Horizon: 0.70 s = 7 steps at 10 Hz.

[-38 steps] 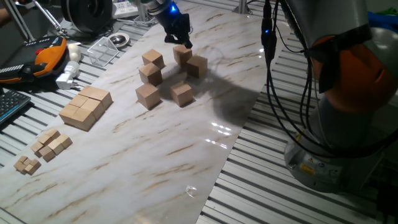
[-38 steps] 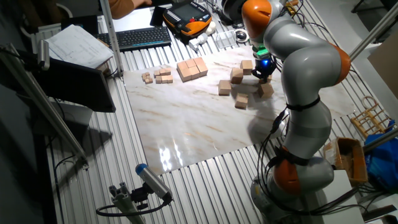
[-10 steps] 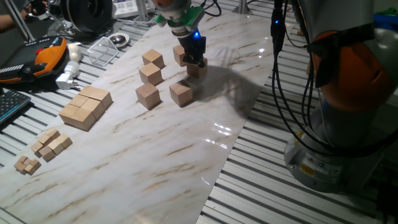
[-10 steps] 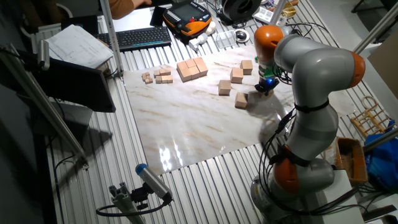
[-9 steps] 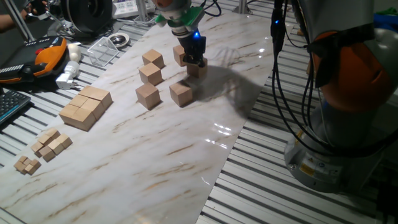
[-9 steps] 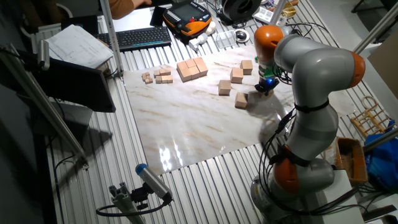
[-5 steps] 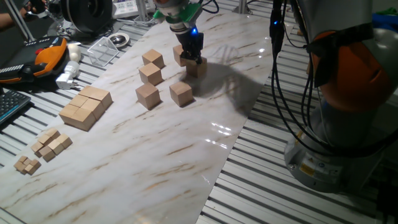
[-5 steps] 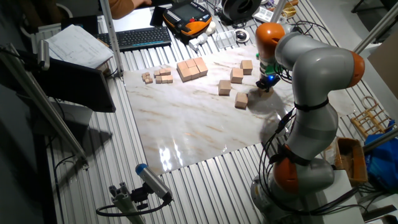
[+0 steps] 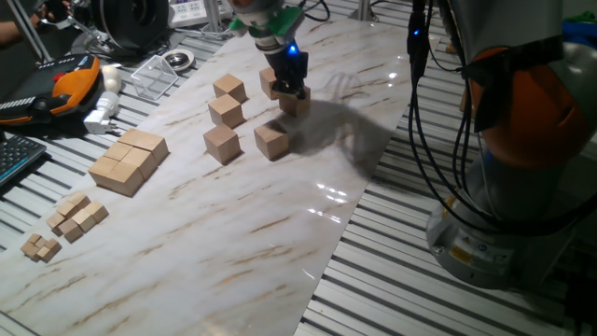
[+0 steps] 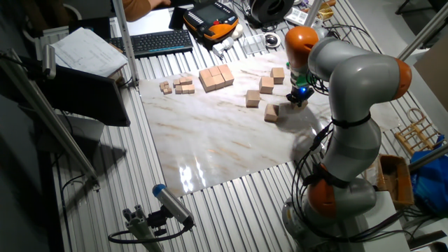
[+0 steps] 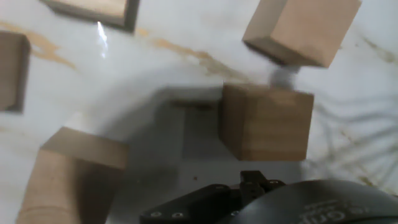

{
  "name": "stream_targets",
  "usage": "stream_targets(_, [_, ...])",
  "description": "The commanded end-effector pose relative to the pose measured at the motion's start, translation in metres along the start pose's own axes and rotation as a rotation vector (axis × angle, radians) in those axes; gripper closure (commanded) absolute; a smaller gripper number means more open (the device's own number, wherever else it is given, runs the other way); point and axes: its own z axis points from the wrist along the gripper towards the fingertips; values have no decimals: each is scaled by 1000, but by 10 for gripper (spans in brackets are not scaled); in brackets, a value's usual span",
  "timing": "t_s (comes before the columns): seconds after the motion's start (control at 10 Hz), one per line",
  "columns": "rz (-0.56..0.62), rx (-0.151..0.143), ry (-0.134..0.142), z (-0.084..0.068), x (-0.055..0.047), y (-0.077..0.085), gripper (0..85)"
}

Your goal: Stack the blocks into a pyramid shape

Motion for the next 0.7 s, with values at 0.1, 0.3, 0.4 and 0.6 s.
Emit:
stream_targets(0.1, [-6, 5, -30, 10, -2, -4, 850])
stream_targets(0.3, [-2, 21, -46, 13, -4, -4, 850])
stream_targets(0.4, [-1, 23, -46, 12, -7, -6, 850])
stream_targets(0.6, [-2, 24, -60, 12, -19, -11, 850])
